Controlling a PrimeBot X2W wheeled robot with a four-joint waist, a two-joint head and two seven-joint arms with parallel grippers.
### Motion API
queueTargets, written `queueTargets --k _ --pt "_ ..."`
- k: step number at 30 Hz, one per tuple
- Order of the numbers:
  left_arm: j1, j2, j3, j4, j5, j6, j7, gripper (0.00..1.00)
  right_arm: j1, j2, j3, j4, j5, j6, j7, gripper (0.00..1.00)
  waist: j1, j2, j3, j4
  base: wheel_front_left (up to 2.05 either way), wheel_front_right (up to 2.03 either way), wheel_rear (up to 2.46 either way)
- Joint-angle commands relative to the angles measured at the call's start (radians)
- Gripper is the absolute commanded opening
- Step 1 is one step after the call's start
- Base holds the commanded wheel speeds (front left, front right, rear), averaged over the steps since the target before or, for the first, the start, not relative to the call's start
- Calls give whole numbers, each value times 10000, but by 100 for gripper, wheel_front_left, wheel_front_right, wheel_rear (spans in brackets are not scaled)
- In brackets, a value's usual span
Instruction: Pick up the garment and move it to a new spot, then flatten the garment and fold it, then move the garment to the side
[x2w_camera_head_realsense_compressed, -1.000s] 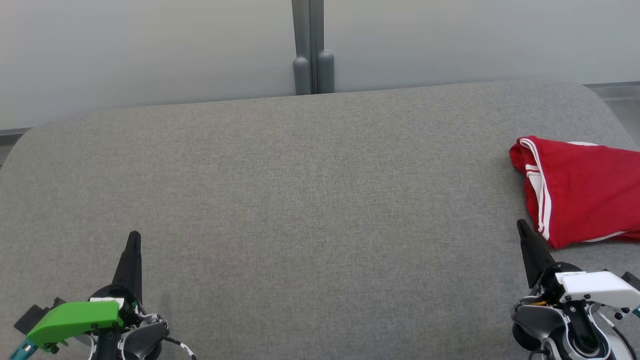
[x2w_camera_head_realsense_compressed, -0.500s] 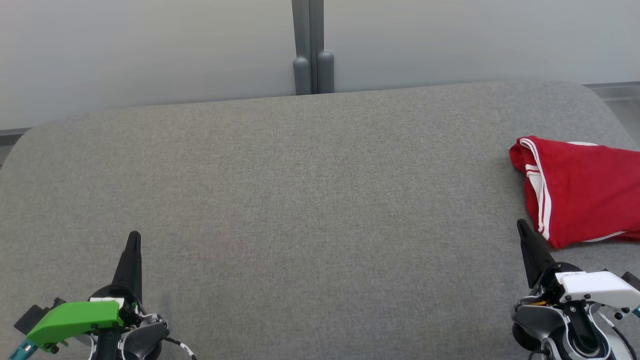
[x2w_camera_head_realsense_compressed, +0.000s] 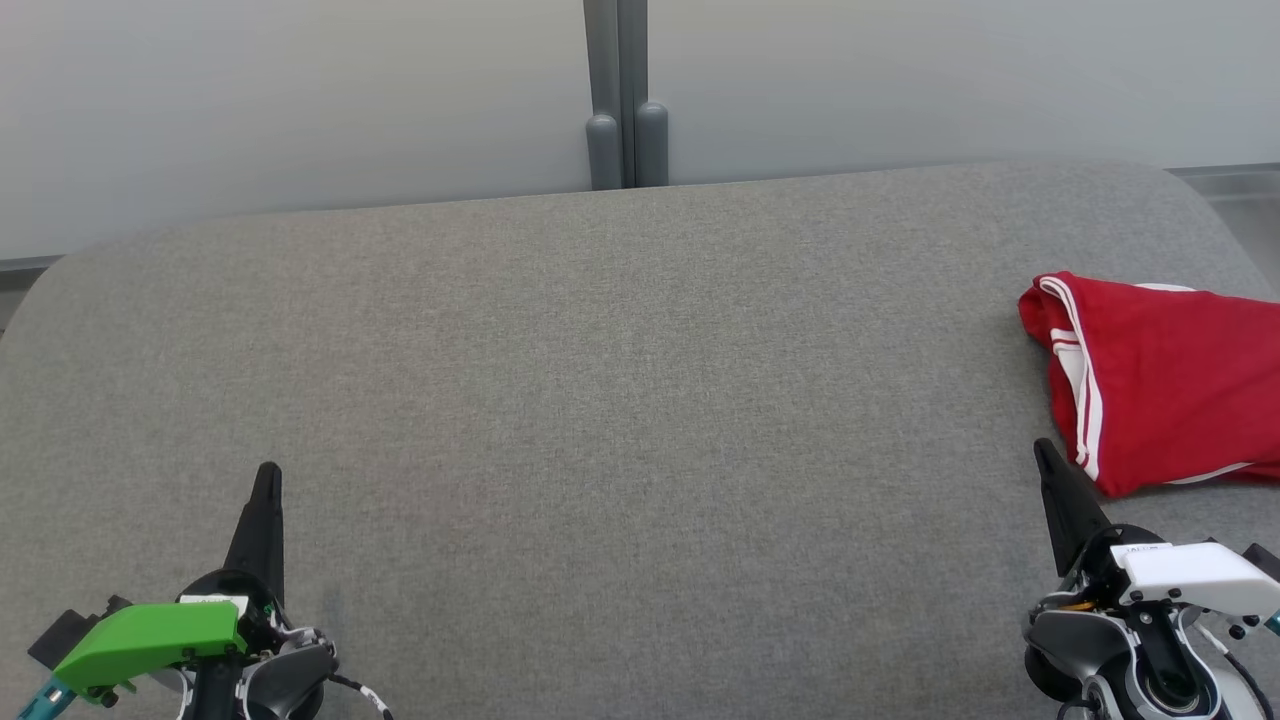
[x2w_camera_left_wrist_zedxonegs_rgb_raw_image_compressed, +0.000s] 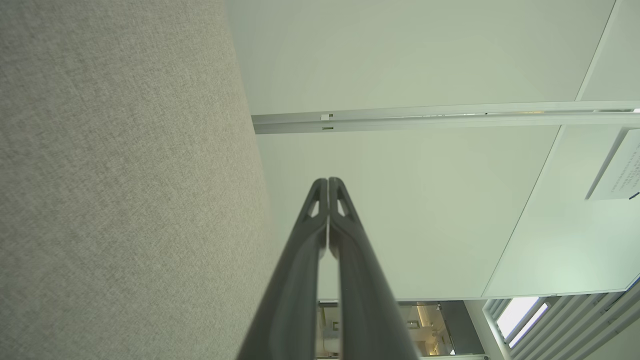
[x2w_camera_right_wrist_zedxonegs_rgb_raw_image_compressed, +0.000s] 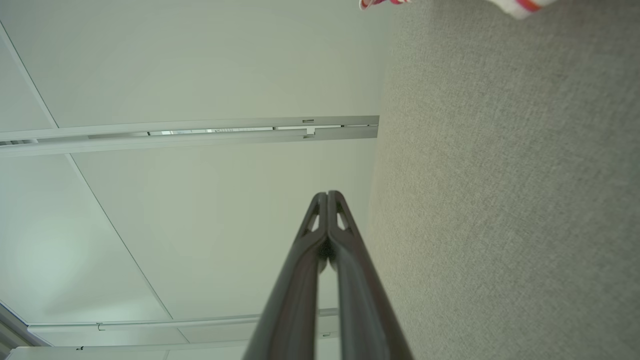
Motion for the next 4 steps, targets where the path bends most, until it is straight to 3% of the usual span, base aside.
queueTargets --k 1,4 --pt "-93 68 30 -19 -5 -44 10 0 -88 -45 7 -36 74 4 63 0 0 0 0 0 0 0 0" --pt "-93 68 30 -19 -5 -44 10 0 -88 -45 7 -36 72 4 63 0 0 0 0 0 0 0 0"
